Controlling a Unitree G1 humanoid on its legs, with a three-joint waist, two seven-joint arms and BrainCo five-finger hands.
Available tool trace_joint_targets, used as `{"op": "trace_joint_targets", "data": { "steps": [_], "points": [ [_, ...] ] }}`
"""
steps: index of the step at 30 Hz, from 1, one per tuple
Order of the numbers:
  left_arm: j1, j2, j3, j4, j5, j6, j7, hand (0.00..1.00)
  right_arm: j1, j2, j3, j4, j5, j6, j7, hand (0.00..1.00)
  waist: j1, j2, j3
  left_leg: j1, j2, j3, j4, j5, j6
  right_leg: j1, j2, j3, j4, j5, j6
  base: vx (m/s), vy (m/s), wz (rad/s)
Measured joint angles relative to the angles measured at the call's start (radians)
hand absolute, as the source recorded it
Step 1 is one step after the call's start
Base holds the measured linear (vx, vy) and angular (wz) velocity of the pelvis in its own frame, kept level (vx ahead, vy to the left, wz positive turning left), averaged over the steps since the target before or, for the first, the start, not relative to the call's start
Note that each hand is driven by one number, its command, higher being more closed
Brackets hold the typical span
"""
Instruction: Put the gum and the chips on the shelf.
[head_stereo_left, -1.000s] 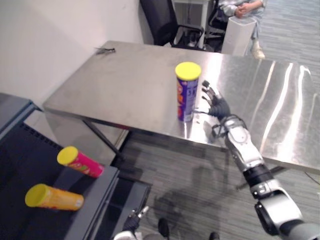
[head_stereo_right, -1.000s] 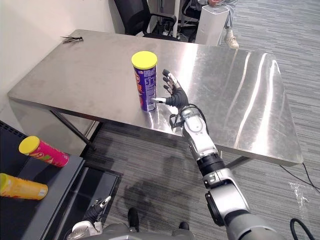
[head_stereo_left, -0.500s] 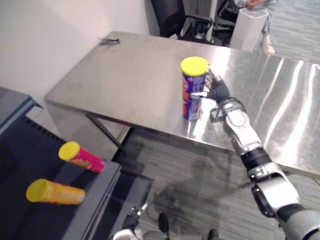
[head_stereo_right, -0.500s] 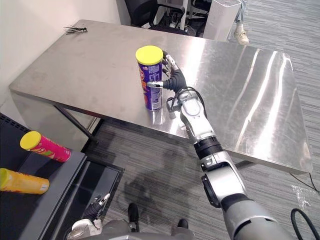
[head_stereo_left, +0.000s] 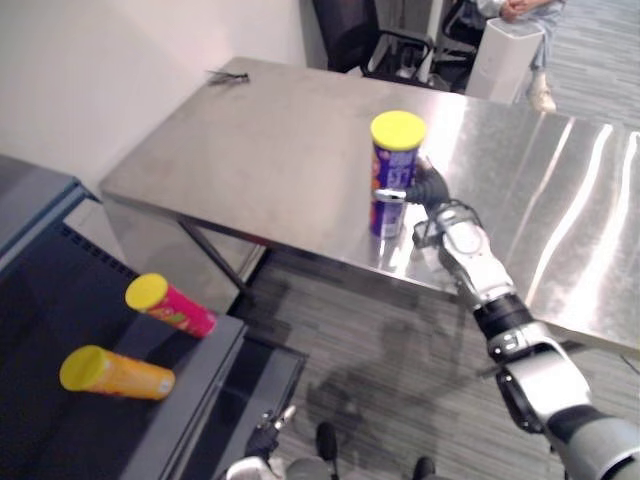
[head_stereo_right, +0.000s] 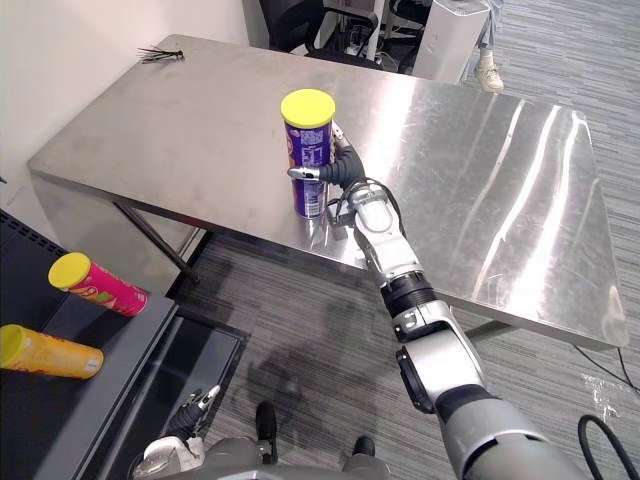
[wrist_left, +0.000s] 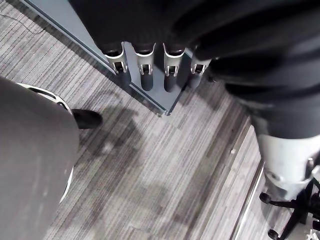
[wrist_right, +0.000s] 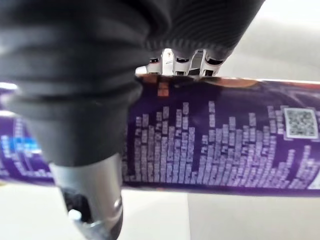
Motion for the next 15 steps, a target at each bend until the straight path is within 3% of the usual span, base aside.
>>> {"op": "trace_joint_targets", "data": {
  "steps": [2, 3, 15],
  "points": [
    [0.000, 0.001, 0.008, -0.006, 0.000, 0.000, 0.000, 0.00, 0.000, 0.000, 0.024, -0.002, 0.001, 0.000, 0.011, 0.00, 0.000, -0.005, 0.008, -0.004, -0.002, 0.001, 0.000, 0.002, 0.001, 0.001, -0.001, 0.000, -0.010, 0.000, 0.000, 0.00, 0.000, 0.00],
    [0.000, 0.001, 0.008, -0.007, 0.000, 0.000, 0.000, 0.00, 0.000, 0.000, 0.032, -0.002, 0.001, 0.000, 0.012, 1.00, 0.000, -0.005, 0.010, -0.005, -0.003, 0.001, 0.000, 0.002, 0.001, 0.000, -0.002, 0.000, -0.013, 0.000, 0.000, 0.00, 0.000, 0.00],
    [-0.001, 0.001, 0.008, -0.009, 0.001, 0.001, 0.003, 0.00, 0.030, 0.020, 0.097, -0.040, 0.001, 0.000, 0.039, 1.00, 0.001, -0.007, 0.014, 0.009, 0.003, 0.003, 0.000, 0.005, 0.000, 0.017, 0.002, 0.001, -0.012, 0.000, 0.000, 0.00, 0.000, 0.00]
  ]
}}
